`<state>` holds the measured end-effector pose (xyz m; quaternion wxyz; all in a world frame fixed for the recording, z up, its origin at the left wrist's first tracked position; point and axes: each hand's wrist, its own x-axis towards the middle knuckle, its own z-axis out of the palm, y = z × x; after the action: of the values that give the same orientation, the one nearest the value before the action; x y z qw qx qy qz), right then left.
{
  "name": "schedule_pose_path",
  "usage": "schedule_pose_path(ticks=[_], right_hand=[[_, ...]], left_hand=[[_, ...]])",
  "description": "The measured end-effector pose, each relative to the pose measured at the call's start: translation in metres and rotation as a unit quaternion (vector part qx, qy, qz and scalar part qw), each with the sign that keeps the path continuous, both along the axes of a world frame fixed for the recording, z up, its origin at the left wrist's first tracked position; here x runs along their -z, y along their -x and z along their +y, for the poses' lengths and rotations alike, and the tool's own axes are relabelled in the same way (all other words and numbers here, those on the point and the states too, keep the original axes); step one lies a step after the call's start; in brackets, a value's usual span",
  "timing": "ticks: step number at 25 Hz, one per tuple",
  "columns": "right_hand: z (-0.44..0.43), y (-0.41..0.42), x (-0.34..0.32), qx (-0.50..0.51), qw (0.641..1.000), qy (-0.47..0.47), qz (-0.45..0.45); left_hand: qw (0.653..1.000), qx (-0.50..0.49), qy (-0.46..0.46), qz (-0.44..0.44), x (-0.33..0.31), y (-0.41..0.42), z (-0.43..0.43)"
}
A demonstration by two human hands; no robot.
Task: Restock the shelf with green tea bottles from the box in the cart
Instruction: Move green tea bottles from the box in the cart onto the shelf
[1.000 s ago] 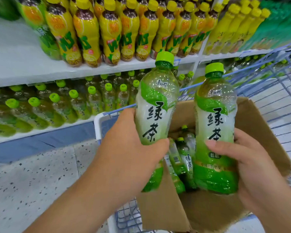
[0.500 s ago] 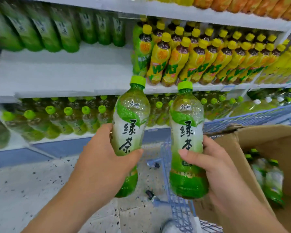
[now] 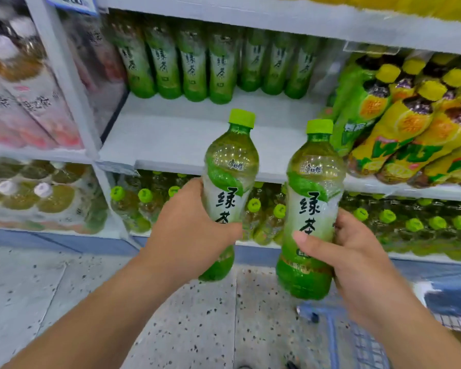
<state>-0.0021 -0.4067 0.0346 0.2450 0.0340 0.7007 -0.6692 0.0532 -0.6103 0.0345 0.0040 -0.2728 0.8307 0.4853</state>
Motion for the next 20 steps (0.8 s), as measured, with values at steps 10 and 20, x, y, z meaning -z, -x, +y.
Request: schedule_pose_path(ticks=[10, 20], right_hand=[[-0.05, 0.154, 0.053, -0.023, 0.973, 0.01, 0.227], [-0.07, 0.207, 0.098, -0.04, 0.954, 0.01, 0.296]], left_hand=[[0.98, -0.048, 0.05, 0.185, 0.049, 0.141, -0.039], [0.961, -0.011, 0.007, 0.277, 0.083, 0.207, -0.059]])
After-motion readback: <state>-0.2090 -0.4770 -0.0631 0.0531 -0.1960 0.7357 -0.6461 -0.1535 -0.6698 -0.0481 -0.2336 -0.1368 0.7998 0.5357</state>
